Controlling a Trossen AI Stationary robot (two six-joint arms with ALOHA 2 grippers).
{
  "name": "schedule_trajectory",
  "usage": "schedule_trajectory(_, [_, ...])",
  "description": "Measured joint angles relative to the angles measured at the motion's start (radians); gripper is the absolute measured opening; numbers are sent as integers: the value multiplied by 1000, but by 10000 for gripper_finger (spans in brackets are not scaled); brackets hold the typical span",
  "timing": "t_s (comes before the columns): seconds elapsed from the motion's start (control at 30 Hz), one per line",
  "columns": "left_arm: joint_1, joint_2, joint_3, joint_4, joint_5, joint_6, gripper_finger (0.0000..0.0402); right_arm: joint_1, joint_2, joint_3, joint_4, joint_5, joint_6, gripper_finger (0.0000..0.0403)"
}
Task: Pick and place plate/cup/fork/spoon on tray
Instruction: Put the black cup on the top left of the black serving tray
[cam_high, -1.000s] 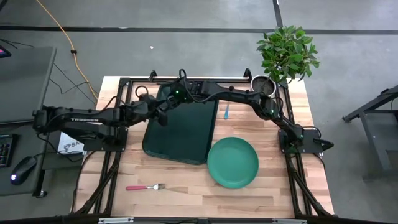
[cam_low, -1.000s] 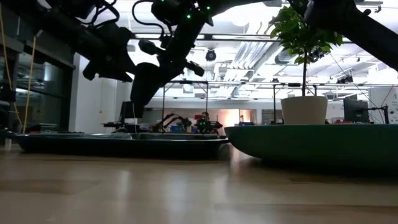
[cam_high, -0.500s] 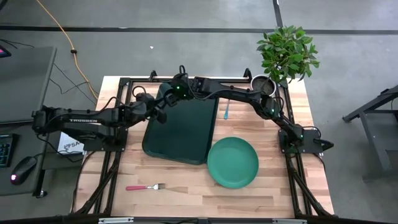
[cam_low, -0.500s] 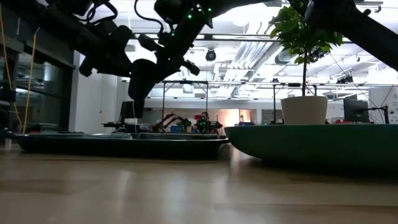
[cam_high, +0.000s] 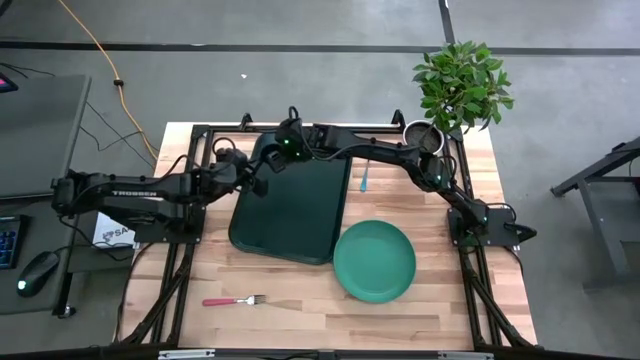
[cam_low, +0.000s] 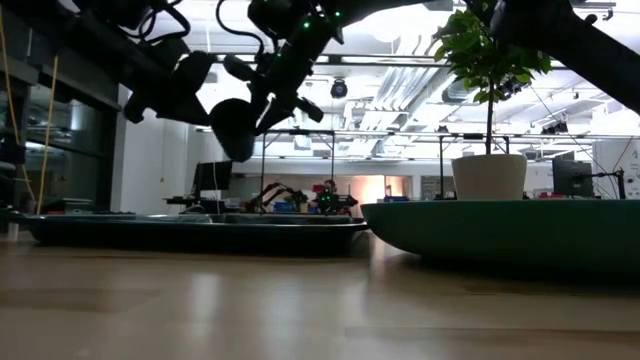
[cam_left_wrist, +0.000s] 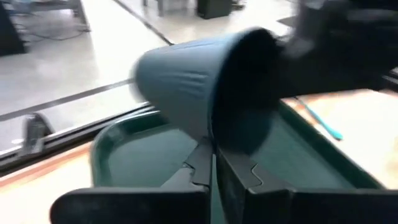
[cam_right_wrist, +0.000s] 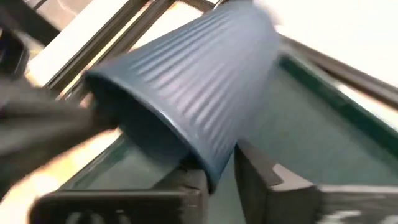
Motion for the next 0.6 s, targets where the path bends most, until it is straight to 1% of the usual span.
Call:
schedule_trajectory(0.07, [3,1,-1,-3,-17,0,0,4,-1,0,-7,-36,-10,89])
schedule_trajectory(0.17, [3,1,-1,-2,-25,0,0,11,-2,1,-14,-54,-14,140])
schedule_trajectory(0.23, [2,1,-1,1,-11,0,0,10,-2,2,-24,-67,-12,168])
schedule_trajectory(0.3, [0,1,-1,0,17,-1,0,7,-2,2,-36,-65,-5,188])
schedule_trajectory(0.37, [0,1,-1,-6,55,-5,0,9,-3,3,-60,-60,-2,198])
schedule_trajectory(0.43, [0,2,-1,-13,77,-24,0,9,-3,3,-72,-58,-1,200])
schedule_trajectory(0.53, [-1,4,-1,-33,108,-43,0,8,-3,3,-77,-58,11,191])
schedule_trajectory(0.6, [-1,4,-1,-56,130,-59,0,6,-3,3,-87,-78,28,182])
